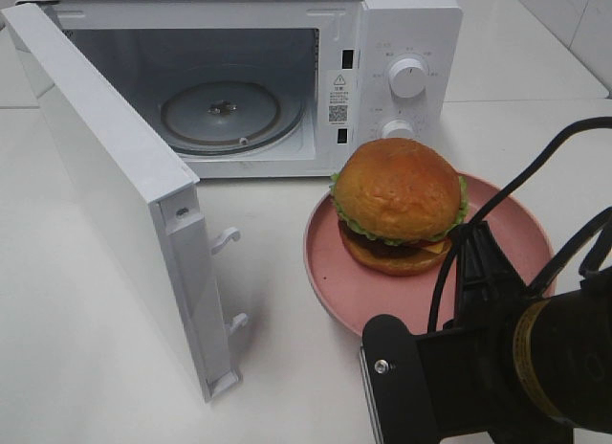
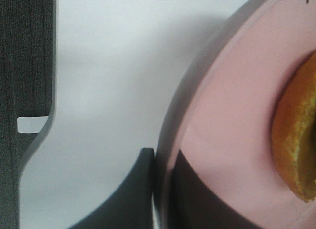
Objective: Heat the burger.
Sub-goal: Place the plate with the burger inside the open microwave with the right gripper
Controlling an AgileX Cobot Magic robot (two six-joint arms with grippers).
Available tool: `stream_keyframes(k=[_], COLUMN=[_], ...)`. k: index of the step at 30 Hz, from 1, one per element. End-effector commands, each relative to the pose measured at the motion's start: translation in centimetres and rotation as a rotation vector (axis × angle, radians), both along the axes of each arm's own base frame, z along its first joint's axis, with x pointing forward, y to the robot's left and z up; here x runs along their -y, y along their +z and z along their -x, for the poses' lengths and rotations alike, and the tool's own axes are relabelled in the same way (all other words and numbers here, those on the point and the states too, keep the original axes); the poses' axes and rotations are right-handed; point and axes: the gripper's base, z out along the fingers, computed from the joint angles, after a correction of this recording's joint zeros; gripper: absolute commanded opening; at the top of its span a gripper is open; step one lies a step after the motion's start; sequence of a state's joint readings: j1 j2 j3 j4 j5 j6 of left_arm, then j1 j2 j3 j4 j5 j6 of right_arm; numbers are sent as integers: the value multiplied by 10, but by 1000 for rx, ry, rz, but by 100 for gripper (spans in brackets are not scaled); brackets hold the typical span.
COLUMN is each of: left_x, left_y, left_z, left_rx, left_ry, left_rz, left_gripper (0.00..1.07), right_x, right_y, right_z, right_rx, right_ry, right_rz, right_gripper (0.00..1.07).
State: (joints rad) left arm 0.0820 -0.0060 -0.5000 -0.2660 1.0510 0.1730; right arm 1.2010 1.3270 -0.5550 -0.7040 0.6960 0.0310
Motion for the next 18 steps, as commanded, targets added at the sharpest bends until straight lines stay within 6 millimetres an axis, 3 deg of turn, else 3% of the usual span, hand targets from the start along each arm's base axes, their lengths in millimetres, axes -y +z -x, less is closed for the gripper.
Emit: stream_keyframes(k=[1,8,18], left_x=[0,0,0], left_y=[1,1,1], left_z=[2,2,2], left_rx=[30,30,30], left_ry=[2,2,2], left_rz=[3,3,3], left_gripper=[100,100,100], right_x=[-7,-10,0], right_y=[4,4,5], right_z=[-1,-5,-31], right_rx=[36,31,33], right_ry=[94,129,265], right_rz=[-44,-80,-69], right_gripper=[0,0,0])
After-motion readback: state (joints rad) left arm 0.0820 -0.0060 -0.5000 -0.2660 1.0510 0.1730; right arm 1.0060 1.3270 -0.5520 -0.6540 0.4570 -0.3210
